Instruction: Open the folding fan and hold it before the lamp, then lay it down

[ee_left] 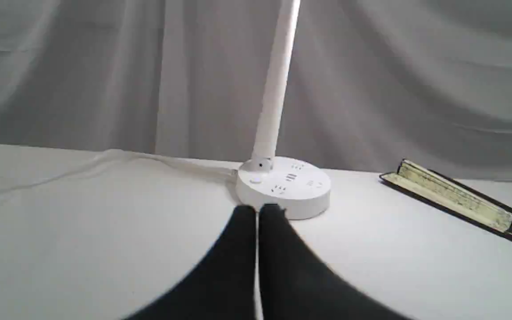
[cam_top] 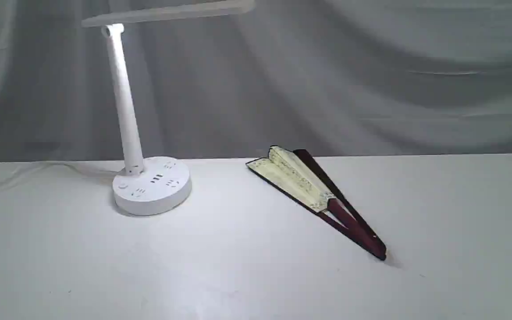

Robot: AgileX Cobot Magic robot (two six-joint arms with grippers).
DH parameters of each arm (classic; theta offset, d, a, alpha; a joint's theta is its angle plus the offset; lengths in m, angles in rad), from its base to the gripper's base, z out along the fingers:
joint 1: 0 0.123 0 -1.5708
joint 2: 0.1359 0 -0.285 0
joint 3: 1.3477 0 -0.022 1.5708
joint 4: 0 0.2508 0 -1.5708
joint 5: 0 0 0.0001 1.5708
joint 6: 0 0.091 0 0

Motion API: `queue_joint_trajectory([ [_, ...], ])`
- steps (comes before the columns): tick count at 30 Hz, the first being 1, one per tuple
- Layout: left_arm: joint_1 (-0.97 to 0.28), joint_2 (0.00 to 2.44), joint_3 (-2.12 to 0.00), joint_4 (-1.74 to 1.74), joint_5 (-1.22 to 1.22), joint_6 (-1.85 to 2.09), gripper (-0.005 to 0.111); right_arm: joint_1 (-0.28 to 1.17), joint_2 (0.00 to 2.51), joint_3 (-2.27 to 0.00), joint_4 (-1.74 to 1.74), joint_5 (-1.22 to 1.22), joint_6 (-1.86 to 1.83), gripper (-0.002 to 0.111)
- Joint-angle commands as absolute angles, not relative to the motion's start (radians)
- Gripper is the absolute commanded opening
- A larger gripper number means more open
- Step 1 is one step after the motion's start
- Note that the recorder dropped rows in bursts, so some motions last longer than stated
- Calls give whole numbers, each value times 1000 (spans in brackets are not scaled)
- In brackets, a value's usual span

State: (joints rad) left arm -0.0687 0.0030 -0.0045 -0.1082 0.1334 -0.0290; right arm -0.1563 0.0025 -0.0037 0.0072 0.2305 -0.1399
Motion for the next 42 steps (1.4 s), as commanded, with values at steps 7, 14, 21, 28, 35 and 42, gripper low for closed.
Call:
queue_joint_trajectory([
  [7,-69,0,0,-121,94,-64,0,-161,0,0,44,159,-138,0],
  [14,-69,0,0,-121,53,-160,0,-161,0,0,129,63,-131,0],
  [21,-69,0,-4,-121,69,-288,0,-161,0,-36,220,50,-122,0],
  [28,-69,0,-174,-120,144,-315,0,-161,0,-199,220,133,-119,0],
  [35,-69,64,-364,-27,317,-310,0,-161,36,-356,220,224,-127,0],
  [42,-69,258,-526,40,487,-216,0,-161,237,-532,220,361,-134,0],
])
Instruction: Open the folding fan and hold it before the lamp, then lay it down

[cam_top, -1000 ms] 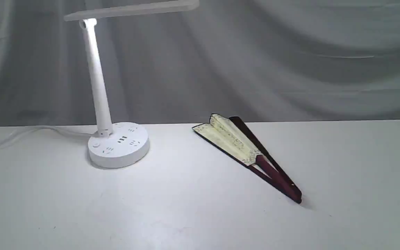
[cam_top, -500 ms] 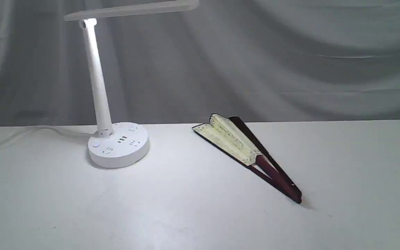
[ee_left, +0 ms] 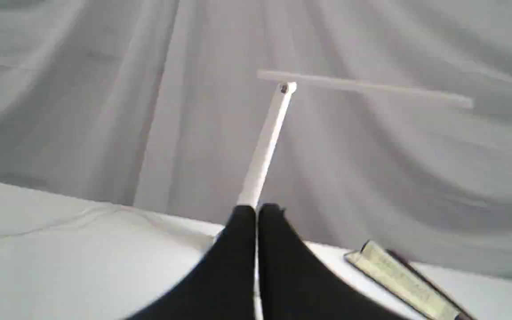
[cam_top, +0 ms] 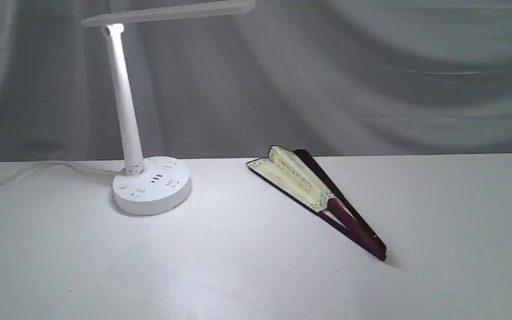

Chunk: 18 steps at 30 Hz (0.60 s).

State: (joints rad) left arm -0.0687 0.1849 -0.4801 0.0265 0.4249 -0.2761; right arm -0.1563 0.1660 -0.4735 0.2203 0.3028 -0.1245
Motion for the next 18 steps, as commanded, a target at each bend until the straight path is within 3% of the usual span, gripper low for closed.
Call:
queue_joint_trajectory([
  [1,-69,285,-539,40,498,-202,0,-161,266,-554,220,375,-134,0],
  [7,-69,459,-584,38,503,-200,0,-161,472,-666,212,392,-134,0],
  [18,-69,726,-584,36,333,-200,0,-161,751,-676,168,278,-134,0],
])
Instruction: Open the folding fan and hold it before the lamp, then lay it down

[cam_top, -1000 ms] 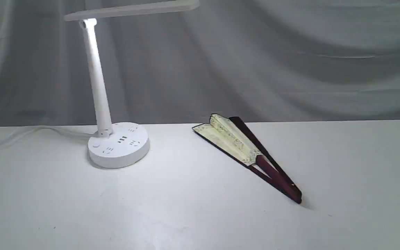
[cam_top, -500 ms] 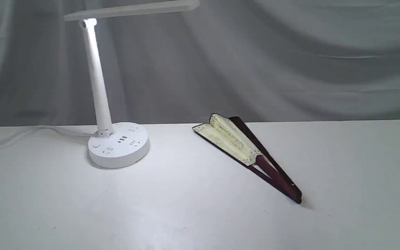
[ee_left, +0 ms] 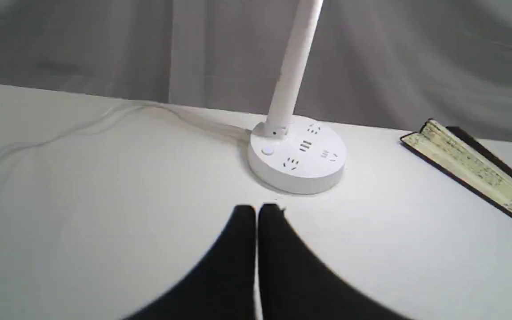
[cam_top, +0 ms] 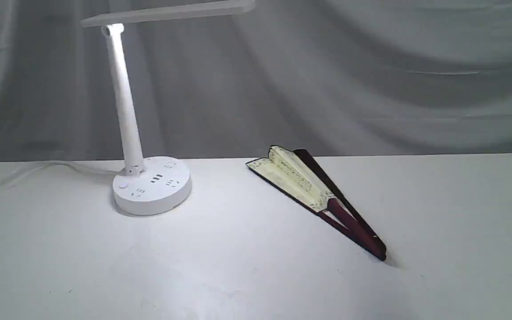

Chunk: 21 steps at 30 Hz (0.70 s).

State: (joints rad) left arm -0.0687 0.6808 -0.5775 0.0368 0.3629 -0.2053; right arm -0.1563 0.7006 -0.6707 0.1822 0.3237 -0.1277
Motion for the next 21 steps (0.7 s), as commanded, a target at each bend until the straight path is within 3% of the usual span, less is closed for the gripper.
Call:
queue_joint_trajectory([
  [1,-69,748,-584,29,333,-200,0,-161,765,-676,168,266,-134,0],
  [7,-69,869,-595,10,341,-193,0,-159,891,-676,181,253,-134,0],
  [14,-69,1048,-736,0,518,-174,0,-159,983,-680,197,281,-134,0],
  [21,-69,1243,-849,-155,614,-31,0,-159,1121,-815,197,428,-151,0],
])
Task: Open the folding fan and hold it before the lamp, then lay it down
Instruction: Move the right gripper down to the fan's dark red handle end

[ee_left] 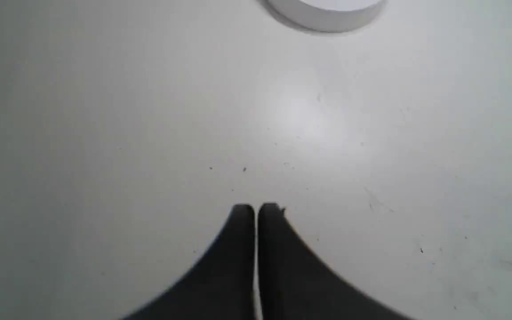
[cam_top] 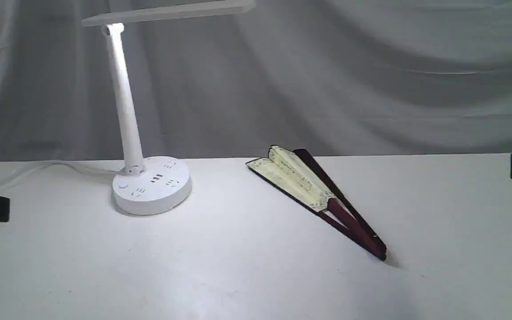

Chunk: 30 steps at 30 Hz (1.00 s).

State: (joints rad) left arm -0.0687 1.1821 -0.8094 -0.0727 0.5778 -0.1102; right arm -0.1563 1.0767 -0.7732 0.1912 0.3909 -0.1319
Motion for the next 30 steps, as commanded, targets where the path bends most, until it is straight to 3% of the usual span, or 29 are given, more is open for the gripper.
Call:
queue_joint_trajectory([
  [1,-69,1264,-863,-176,627,-10,0,-159,1148,-830,197,430,-156,0],
  [6,-69,1380,-927,-229,657,29,0,-159,1293,-892,229,430,-213,2],
  [14,-110,1492,-1030,-207,692,36,0,-159,1468,-965,307,484,-307,26],
  [23,-215,1529,-1046,-122,714,23,0,-159,1700,-1175,345,672,-312,27],
  [30,-284,1529,-1046,-119,715,0,0,-159,1859,-1293,523,662,-402,27],
])
